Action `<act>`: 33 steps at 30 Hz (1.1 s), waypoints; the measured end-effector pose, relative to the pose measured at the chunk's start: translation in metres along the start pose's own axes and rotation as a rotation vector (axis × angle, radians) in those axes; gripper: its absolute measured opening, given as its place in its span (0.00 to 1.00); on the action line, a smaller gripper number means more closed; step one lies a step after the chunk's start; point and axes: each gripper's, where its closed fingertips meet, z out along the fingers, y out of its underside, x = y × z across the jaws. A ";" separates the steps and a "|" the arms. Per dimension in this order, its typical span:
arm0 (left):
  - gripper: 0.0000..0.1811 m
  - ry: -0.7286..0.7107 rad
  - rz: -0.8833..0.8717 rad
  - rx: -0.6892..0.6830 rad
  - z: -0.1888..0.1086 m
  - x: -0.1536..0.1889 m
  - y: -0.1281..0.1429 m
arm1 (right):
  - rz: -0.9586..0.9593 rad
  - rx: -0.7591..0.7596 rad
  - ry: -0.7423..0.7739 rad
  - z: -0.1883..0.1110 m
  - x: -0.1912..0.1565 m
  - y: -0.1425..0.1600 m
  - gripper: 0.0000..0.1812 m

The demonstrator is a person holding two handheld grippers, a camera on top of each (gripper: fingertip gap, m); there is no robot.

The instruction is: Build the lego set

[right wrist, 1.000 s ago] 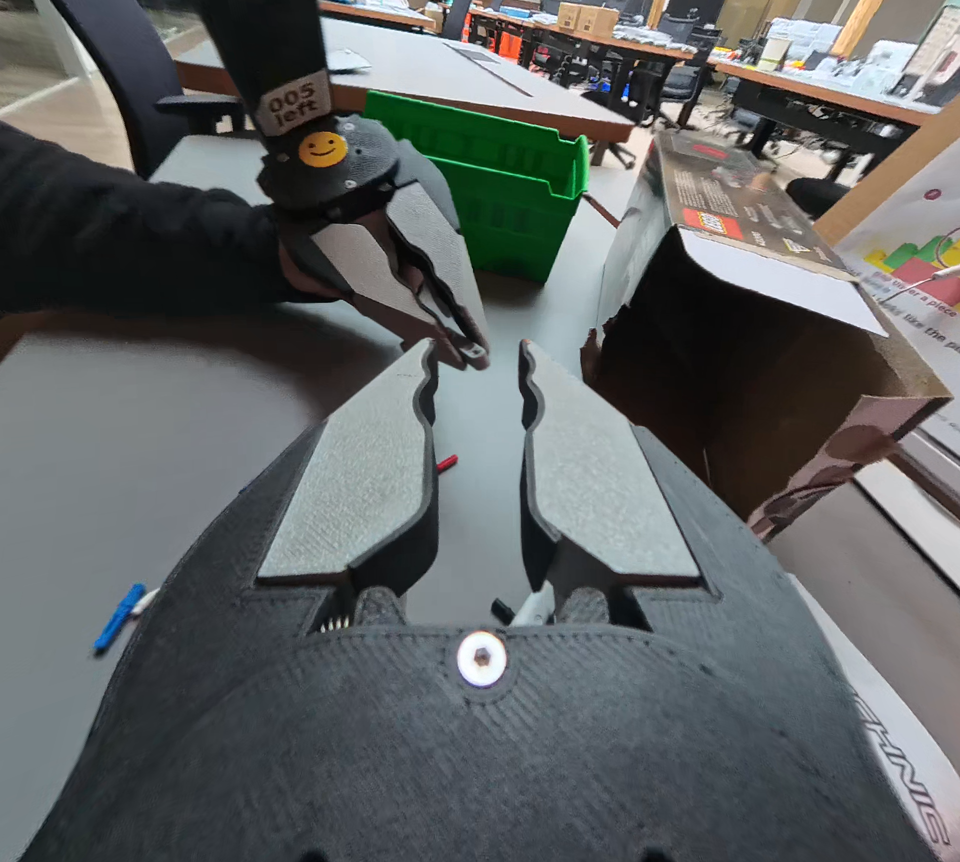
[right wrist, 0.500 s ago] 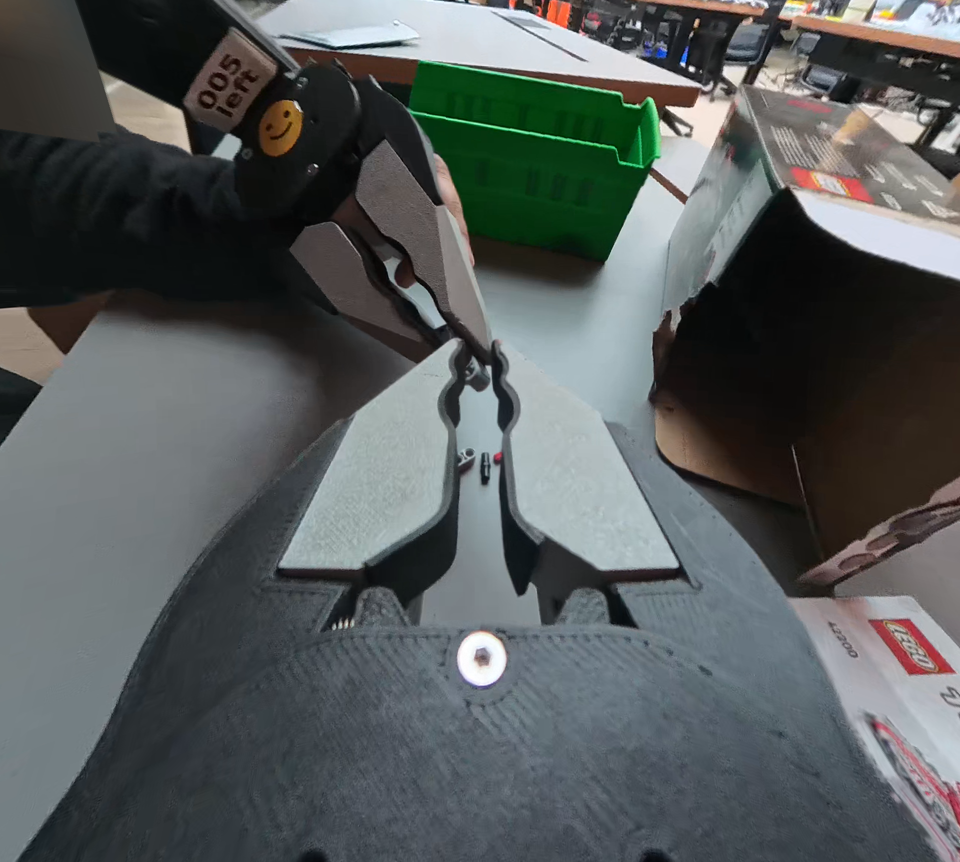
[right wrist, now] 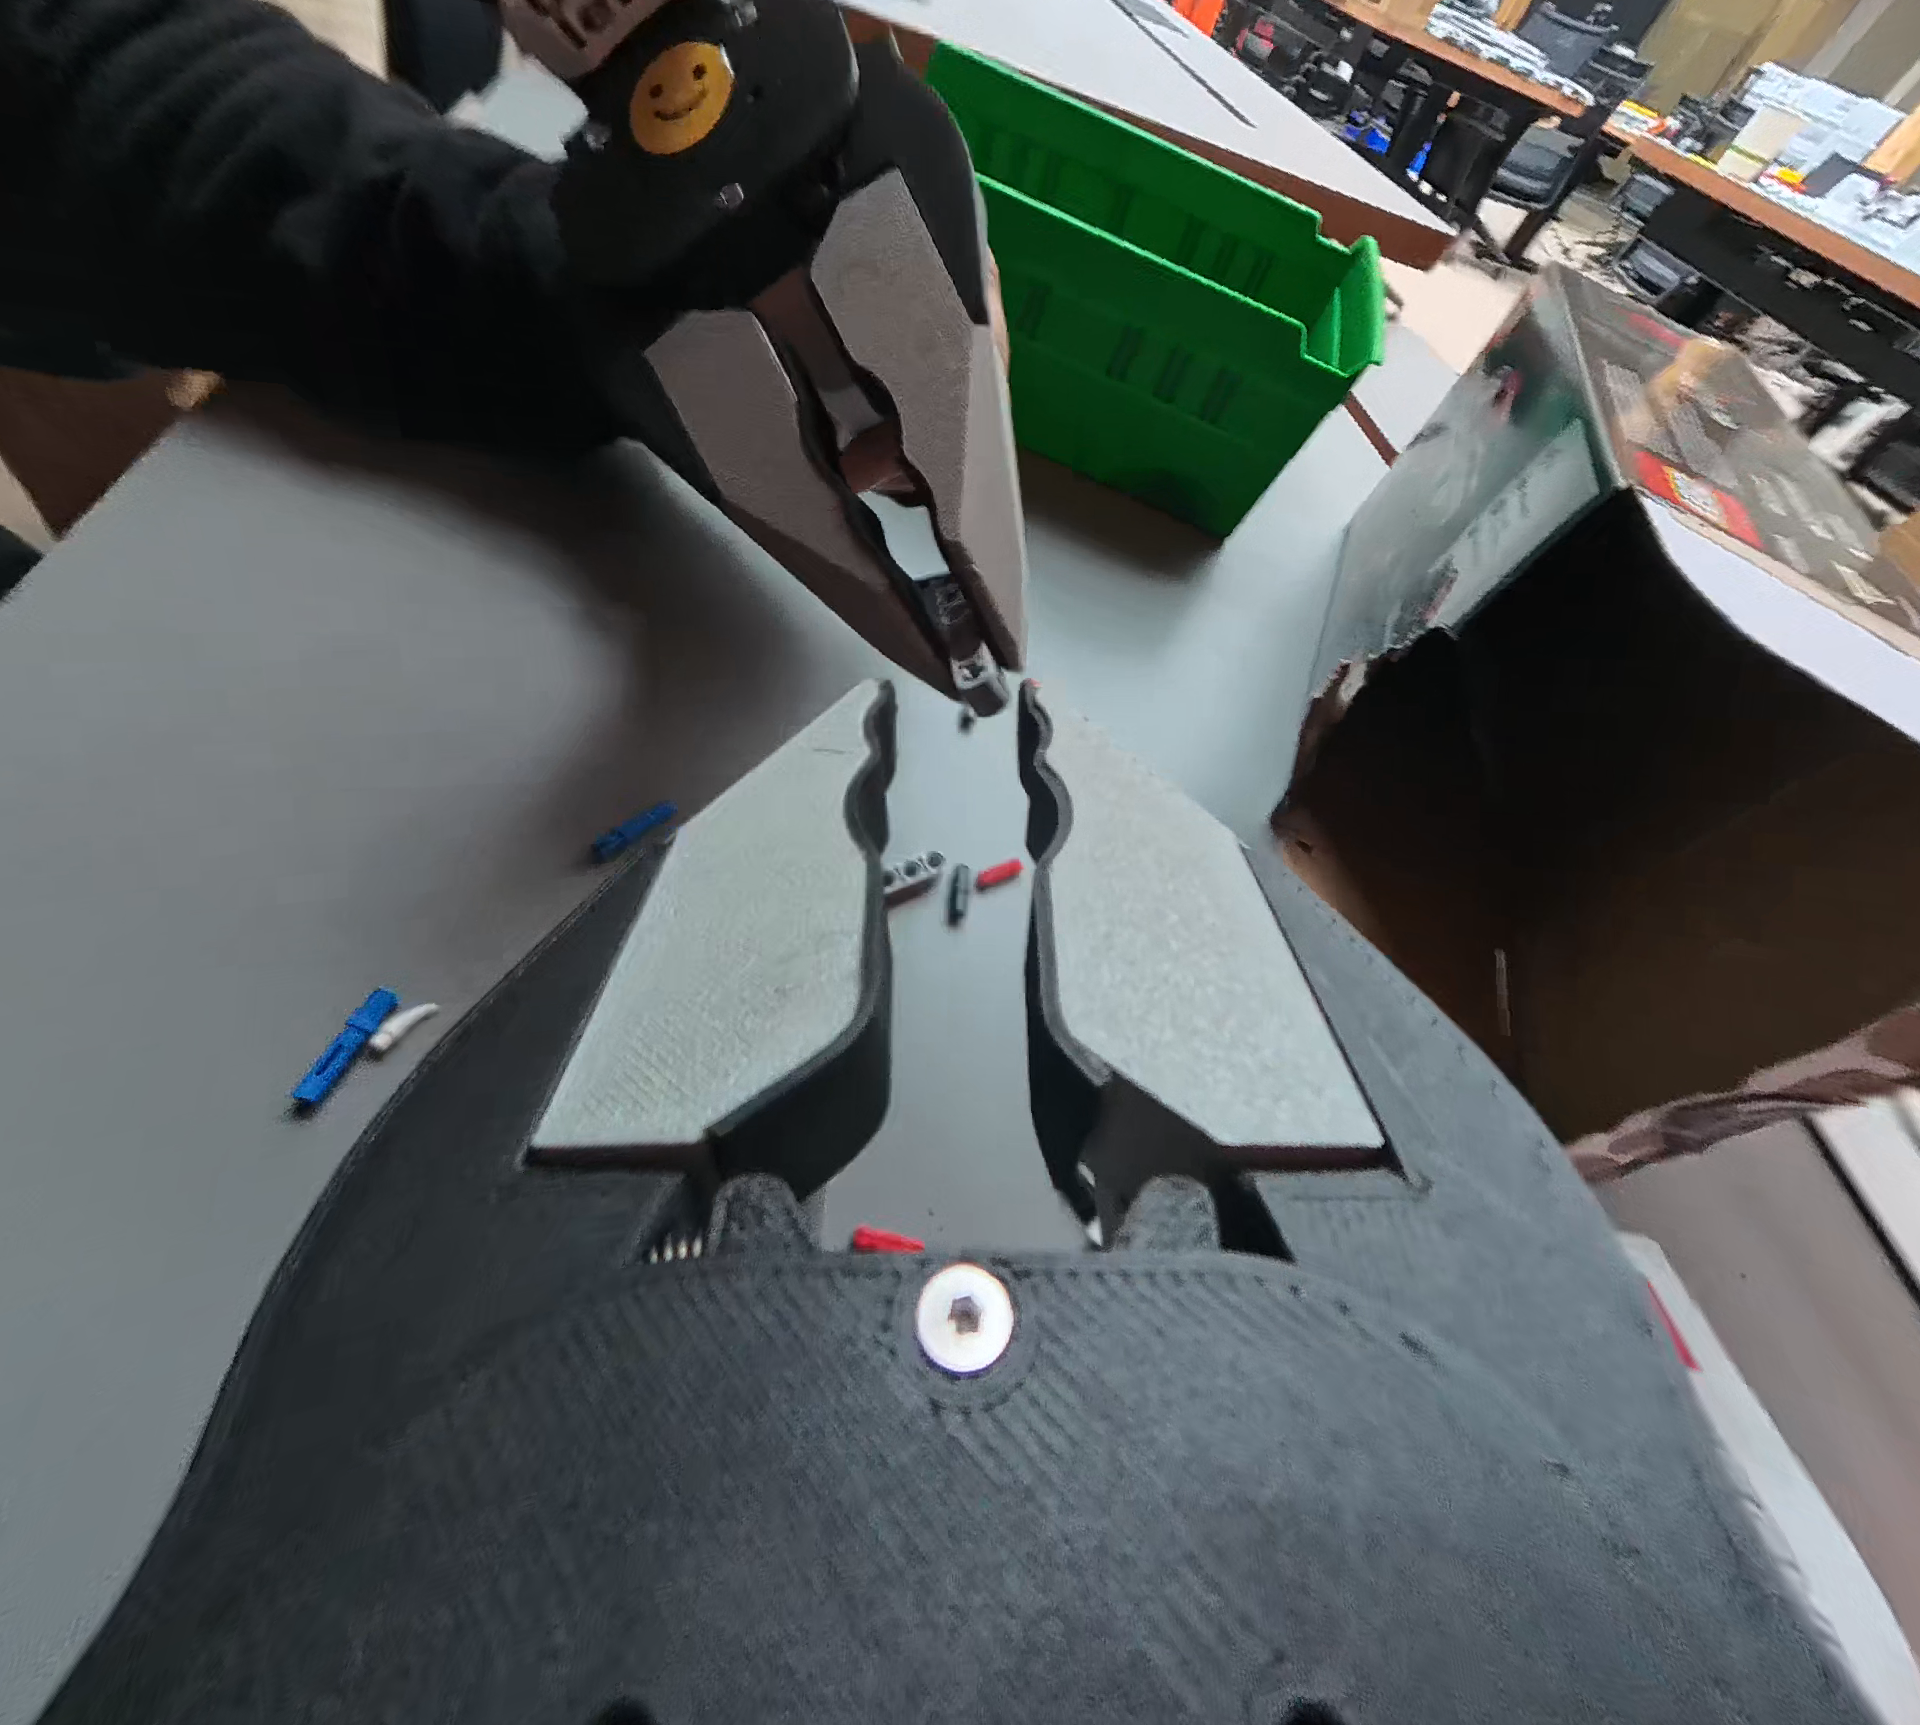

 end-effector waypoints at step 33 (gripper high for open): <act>0.03 0.413 -1.024 0.396 -0.006 -0.016 -0.013 | 0.432 0.049 -0.131 0.015 -0.001 -0.003 0.00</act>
